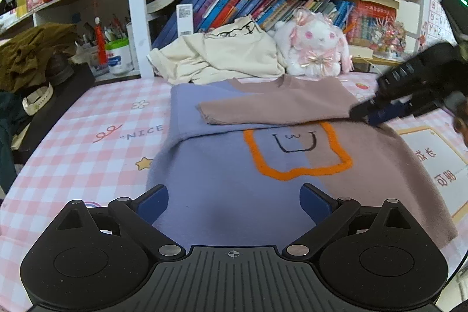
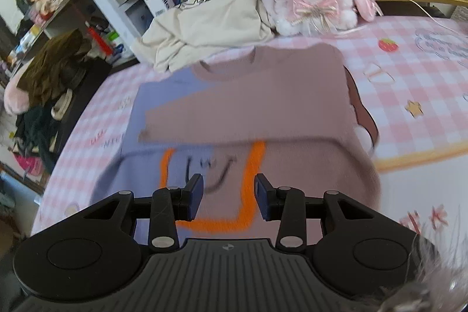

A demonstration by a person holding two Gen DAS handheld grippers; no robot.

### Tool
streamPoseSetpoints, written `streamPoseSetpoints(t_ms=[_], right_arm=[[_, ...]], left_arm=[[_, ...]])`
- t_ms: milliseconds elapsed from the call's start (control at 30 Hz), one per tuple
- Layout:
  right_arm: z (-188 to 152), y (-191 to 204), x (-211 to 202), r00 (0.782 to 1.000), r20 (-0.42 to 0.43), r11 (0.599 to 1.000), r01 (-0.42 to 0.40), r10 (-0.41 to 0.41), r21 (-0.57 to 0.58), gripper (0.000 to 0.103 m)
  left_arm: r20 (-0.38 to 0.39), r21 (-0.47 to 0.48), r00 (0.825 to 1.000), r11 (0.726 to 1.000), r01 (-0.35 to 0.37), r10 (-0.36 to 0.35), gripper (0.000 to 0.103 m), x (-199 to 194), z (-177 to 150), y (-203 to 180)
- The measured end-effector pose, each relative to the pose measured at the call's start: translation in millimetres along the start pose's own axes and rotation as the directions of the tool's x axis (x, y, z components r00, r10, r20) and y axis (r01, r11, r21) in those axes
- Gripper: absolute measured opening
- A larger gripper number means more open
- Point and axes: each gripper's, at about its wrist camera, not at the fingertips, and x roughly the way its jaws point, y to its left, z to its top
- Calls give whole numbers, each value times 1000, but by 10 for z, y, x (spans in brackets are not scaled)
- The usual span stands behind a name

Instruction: Fold clothes

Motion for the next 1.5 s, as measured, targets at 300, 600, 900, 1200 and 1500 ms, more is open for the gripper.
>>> streamPoseSetpoints(t_ms=[300, 600, 900, 1200, 1500], right_arm=[[-654, -120, -422, 999, 5, 998, 52, -52, -34, 42], [-1102, -313, -753, 995, -5, 993, 99, -99, -59, 55], [-1488, -433, -950, 995, 1, 995, 97, -97, -31, 64], [-1588, -463, -1013, 992, -3, 992, 124, -124, 24, 66], [-1512, -528, -847, 984, -4, 971, 178, -179, 159, 64]], left_arm=[[-29, -49, 999, 999, -22, 21, 98, -56, -4, -183], [-91, -124, 995, 991, -45, 34, 98, -208, -174, -428], [-135, -174, 987, 978, -114, 91, 98, -586, -468, -503], [-150, -188, 986, 977, -104, 76, 98, -645, -546, -239], [-165, -244, 983, 963, -115, 75, 84, -471, -526, 289]])
